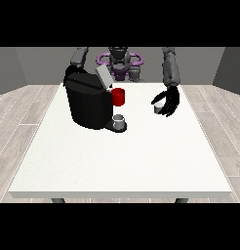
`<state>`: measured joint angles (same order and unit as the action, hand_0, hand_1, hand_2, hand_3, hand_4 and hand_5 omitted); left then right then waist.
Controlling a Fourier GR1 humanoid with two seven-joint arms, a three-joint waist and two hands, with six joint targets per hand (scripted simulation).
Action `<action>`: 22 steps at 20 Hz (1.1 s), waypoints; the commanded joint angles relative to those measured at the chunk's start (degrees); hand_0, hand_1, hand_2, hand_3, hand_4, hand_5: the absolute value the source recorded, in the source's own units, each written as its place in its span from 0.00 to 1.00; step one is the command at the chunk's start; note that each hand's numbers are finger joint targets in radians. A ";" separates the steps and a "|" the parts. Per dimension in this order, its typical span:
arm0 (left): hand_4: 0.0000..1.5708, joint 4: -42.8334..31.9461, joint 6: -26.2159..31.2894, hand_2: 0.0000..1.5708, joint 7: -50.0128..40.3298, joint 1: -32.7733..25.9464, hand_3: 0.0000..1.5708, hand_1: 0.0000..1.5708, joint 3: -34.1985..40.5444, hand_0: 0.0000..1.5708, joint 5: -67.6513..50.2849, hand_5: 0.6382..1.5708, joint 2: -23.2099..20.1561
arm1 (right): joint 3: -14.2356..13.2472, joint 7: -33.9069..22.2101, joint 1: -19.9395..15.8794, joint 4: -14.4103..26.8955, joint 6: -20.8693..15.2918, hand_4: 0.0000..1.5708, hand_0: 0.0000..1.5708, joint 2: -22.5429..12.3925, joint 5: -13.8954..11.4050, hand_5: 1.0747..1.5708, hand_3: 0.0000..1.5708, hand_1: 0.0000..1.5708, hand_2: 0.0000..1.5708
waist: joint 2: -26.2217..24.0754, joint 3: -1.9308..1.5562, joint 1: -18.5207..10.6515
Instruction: Insert the coffee pod into the coffee machine and close the lid
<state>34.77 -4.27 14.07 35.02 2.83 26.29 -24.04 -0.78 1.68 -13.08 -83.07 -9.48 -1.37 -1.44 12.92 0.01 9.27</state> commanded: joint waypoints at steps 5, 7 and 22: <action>0.21 -4.78 -8.23 0.69 2.22 2.26 0.55 0.62 1.07 0.62 3.74 1.00 -0.45 | 5.79 0.57 3.57 -4.32 -1.30 0.32 0.00 1.31 1.01 1.00 0.00 0.00 0.00 | 1.31 0.04 3.85; 0.18 -4.17 -4.36 0.66 1.78 1.02 0.52 0.59 -1.62 0.59 6.18 1.00 -2.11 | -0.39 -0.76 0.90 -0.32 1.28 0.34 0.00 -0.71 2.26 1.00 0.00 0.00 0.00 | -0.50 0.00 0.67; 0.38 -1.62 5.11 0.89 4.74 11.74 0.87 0.85 -1.53 0.85 6.27 1.00 -3.28 | 0.58 1.05 1.12 5.42 0.06 0.31 0.00 0.91 0.86 1.00 0.00 0.00 0.00 | -3.55 -0.02 0.03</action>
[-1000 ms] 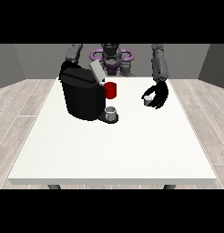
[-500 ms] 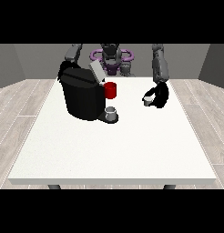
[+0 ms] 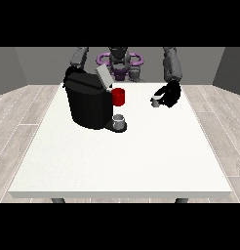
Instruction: Insert the coffee pod into the coffee machine and close the lid
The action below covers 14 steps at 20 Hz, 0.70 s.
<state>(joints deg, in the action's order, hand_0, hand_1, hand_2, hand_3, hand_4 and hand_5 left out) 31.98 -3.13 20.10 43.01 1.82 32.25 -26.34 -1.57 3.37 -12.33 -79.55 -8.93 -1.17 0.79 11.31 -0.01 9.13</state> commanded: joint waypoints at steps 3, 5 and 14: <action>0.34 1.98 5.86 0.84 -0.88 3.91 0.84 0.79 0.55 0.79 -0.90 1.00 0.10 | -1.74 -1.86 -2.72 2.90 0.10 0.32 0.00 -1.09 0.77 1.00 0.00 0.00 0.00 | -2.35 0.01 -0.72; 0.35 4.46 6.83 0.85 -4.13 7.42 0.82 0.80 -1.37 0.80 0.76 1.00 1.07 | -2.67 2.70 -3.67 6.65 1.15 0.26 0.00 -1.22 1.21 1.00 0.00 0.00 0.00 | -2.52 -0.02 -1.23; 0.35 4.12 7.53 0.85 -6.90 8.68 0.82 0.80 -0.01 0.80 1.19 1.00 2.91 | -0.51 -3.91 -3.35 2.30 0.84 0.32 0.00 -0.01 1.82 1.00 0.00 0.00 0.00 | -5.11 0.03 2.40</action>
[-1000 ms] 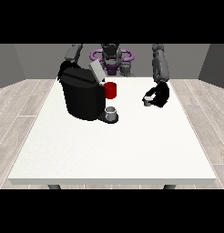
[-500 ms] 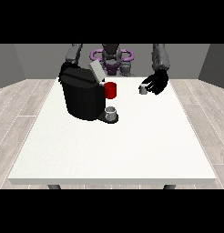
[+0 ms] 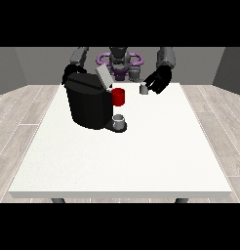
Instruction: Insert the coffee pod into the coffee machine and close the lid
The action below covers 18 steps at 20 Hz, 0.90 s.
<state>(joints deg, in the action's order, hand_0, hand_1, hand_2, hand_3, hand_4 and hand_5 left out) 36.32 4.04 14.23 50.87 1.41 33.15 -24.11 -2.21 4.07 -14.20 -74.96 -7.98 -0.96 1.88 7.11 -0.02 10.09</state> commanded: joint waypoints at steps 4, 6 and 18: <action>0.35 2.03 2.06 0.76 -5.33 7.84 0.78 0.64 1.31 0.64 0.49 1.00 -1.04 | -2.17 0.71 -3.40 1.65 2.18 0.33 0.00 -1.80 2.09 1.00 0.00 0.00 0.00 | 1.32 -0.01 1.53; 0.32 1.71 3.22 0.77 -5.14 7.70 0.78 0.65 1.85 0.65 0.04 1.00 -0.90 | 1.47 1.39 0.45 0.60 -0.53 0.31 0.00 0.87 -1.41 1.00 0.00 0.00 0.00 | -0.22 0.01 2.54; 0.33 -1.21 3.32 0.85 -4.98 14.64 0.80 0.82 6.09 0.82 -0.34 1.00 -5.85 | 3.29 -1.34 -3.29 -6.11 -1.72 0.33 0.00 0.62 -3.01 1.00 0.00 0.00 0.00 | 6.59 0.03 8.06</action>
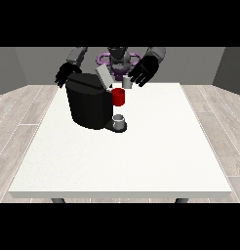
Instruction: Insert the coffee pod into the coffee machine and close the lid
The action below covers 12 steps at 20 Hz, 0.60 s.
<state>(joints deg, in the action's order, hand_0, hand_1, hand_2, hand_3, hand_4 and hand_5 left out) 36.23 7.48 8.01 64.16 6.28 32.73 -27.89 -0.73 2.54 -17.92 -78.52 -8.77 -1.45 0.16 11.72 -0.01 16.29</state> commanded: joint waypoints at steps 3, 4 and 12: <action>0.31 0.38 -0.97 0.83 -4.33 5.07 0.79 0.80 -0.58 0.80 1.62 1.00 1.86 | -0.46 -0.47 -4.30 0.85 -3.37 0.31 0.00 1.40 -1.10 1.00 0.00 0.00 0.00 | 2.10 -0.01 0.02; 0.31 -0.79 -0.90 0.83 -0.90 1.46 0.79 0.81 -0.16 0.81 1.62 1.00 0.31 | 0.96 -0.16 0.03 -1.48 -1.50 0.33 0.00 1.41 -0.62 1.00 0.00 0.00 0.00 | 1.38 0.00 0.82; 0.32 0.35 2.11 0.85 -2.66 3.30 0.79 0.84 -1.02 0.84 1.74 1.00 2.55 | -3.05 2.77 -0.24 3.09 -0.57 0.34 0.00 -0.40 1.35 1.00 0.00 0.00 0.00 | 1.56 -0.02 -1.70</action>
<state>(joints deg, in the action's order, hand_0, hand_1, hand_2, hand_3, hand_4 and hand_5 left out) 35.99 7.36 5.86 67.06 5.57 34.71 -26.09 -2.14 3.52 -18.53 -78.01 -9.52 -1.60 0.59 13.66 -0.01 16.62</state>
